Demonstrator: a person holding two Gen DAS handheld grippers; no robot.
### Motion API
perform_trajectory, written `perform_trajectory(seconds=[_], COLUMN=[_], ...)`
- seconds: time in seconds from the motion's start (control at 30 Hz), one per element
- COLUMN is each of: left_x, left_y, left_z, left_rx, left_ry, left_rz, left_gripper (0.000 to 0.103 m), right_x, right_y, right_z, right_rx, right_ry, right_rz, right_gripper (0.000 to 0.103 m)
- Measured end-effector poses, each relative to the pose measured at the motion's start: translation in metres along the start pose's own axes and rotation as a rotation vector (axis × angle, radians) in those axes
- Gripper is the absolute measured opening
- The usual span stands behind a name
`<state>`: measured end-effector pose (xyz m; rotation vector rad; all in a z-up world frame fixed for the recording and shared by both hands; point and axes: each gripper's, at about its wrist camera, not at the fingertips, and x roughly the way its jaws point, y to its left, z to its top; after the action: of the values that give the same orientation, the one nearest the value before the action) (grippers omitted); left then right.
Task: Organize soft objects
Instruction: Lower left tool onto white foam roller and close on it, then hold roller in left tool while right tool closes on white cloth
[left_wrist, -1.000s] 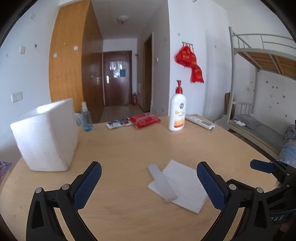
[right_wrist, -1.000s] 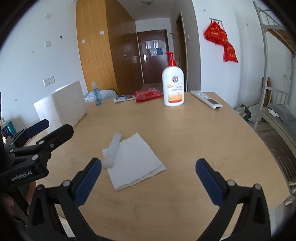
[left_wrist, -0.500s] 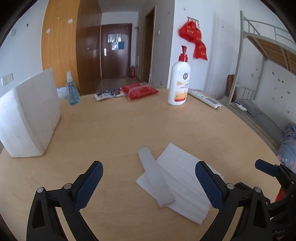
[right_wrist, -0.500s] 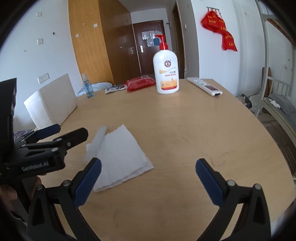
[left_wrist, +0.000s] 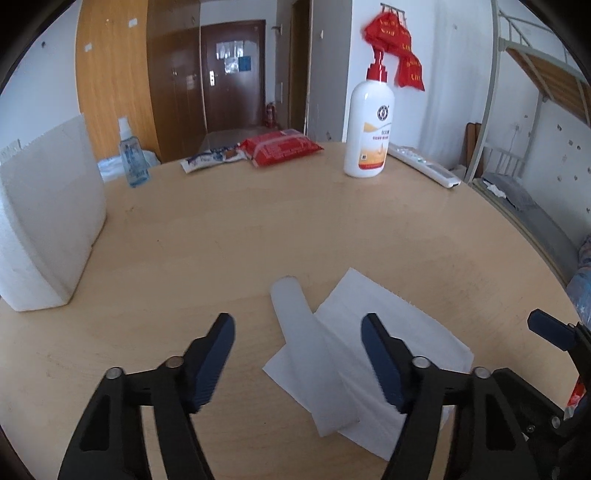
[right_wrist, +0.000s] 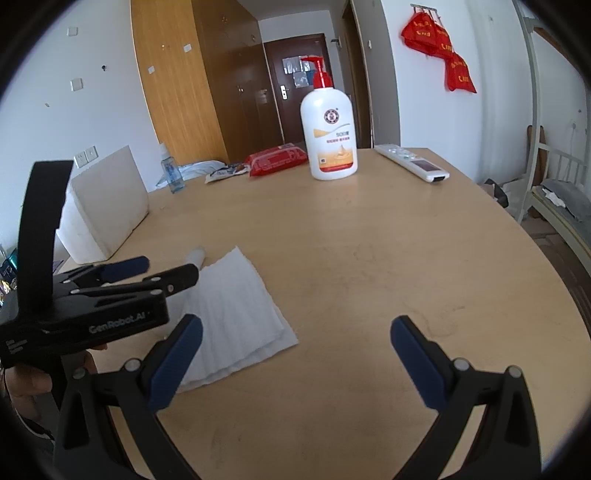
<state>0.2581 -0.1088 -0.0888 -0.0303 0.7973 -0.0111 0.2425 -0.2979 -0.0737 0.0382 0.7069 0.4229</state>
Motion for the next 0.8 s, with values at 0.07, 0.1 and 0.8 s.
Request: perform_trajectory(seconds=[0.07, 0.1, 0.8], left_x=[0.004, 0.006, 0.005], left_y=[-0.001, -0.001, -0.008], left_z=[-0.001, -0.001, 0.001], left_rx=[0.004, 0.005, 0.033], left_ry=[0.022, 0.036, 0.041], left_rz=[-0.001, -0.003, 0.000], left_gripper=[0.057, 0.055, 0.012], right_x=[0.002, 0.002, 0.004], right_y=[0.000, 0.000, -0.003], right_z=[0.001, 0.001, 0.003], right_rx=[0.000, 0.000, 0.010], right_ry=[0.001, 0.002, 0.000], right_rz=[0.001, 0.003, 0.017], right_gripper=[0.103, 0.103, 0.103])
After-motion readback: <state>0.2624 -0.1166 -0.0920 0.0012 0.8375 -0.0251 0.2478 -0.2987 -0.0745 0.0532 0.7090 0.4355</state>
